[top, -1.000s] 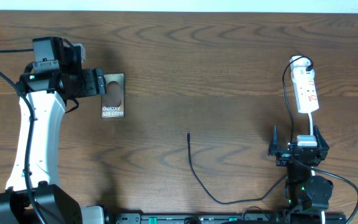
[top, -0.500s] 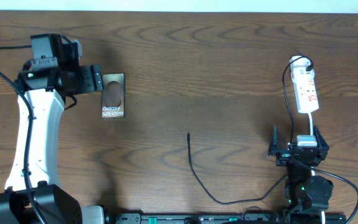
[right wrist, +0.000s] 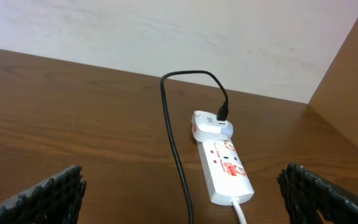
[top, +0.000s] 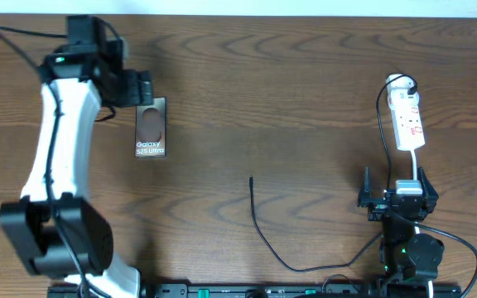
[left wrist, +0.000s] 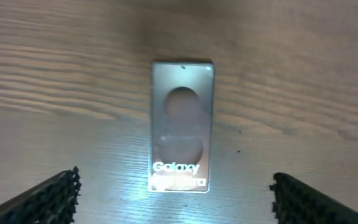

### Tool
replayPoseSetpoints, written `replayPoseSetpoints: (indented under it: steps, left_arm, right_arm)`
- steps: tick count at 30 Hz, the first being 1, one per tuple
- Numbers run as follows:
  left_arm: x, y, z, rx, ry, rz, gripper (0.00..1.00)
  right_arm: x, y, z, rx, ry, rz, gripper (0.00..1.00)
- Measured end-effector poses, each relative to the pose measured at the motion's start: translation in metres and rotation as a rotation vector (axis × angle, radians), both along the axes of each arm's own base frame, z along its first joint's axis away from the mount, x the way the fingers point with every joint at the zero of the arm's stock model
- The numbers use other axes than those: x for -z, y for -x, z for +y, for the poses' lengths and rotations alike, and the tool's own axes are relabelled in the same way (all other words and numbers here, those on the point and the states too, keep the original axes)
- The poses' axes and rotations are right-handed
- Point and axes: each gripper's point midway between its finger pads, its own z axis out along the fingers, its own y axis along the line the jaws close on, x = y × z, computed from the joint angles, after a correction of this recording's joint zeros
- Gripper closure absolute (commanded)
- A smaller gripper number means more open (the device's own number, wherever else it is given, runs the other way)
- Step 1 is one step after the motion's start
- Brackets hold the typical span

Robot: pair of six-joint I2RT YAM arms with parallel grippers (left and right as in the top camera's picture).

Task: Plug charger to phone and switch on socket
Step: 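Move the left gripper forward over the Galaxy S25 Ultra phone, then lower the left gripper onto the phone and close on it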

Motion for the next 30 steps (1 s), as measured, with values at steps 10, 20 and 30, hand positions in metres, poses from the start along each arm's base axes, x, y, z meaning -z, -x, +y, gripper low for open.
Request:
replayPoseSetpoints:
  steps: [10, 20, 30]
  left_arm:
    - [0.077, -0.001, -0.025, 0.074, -0.003, 0.196, 0.02]
    - [0.100, -0.001, -0.018, 0.059, -0.039, 0.247, 0.02]
    - [0.104, -0.004, -0.016, 0.051, -0.049, 0.231, 0.02]
  right_arm:
    - [0.000, 0.000, 0.000, 0.000, 0.000, 0.000, 0.01]
    - [0.000, 0.000, 0.000, 0.000, 0.000, 0.000, 0.01]
    - [0.000, 0.000, 0.000, 0.000, 0.000, 0.000, 0.01]
